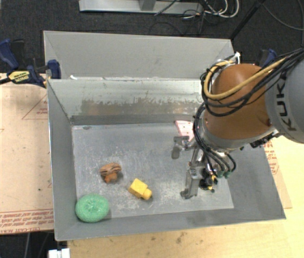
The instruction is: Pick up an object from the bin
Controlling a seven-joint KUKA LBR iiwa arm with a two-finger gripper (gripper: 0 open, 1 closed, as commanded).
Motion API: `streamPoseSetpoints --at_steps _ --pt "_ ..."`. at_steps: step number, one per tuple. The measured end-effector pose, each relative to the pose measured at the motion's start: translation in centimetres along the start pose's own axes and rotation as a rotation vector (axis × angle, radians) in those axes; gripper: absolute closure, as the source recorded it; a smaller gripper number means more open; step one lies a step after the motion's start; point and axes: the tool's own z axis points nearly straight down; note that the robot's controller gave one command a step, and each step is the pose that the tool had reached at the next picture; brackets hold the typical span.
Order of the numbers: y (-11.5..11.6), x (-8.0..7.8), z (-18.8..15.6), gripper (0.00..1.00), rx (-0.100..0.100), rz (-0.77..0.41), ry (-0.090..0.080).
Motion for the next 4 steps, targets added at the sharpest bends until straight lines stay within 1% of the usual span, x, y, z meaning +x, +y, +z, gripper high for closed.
streamPoseSetpoints --at_steps 1,2,3,4 --pt "0.0 -0.2 -0.4 0.00 0.000 0.001 -0.009" --pt "4.2 -0.3 2.7 0.00 0.002 -0.156 -0.014" --pt "6.8 -0.1 4.7 0.00 -0.001 -0.137 -0.007" --pt "7.0 1.0 8.4 0.00 0.000 -0.100 -0.008"
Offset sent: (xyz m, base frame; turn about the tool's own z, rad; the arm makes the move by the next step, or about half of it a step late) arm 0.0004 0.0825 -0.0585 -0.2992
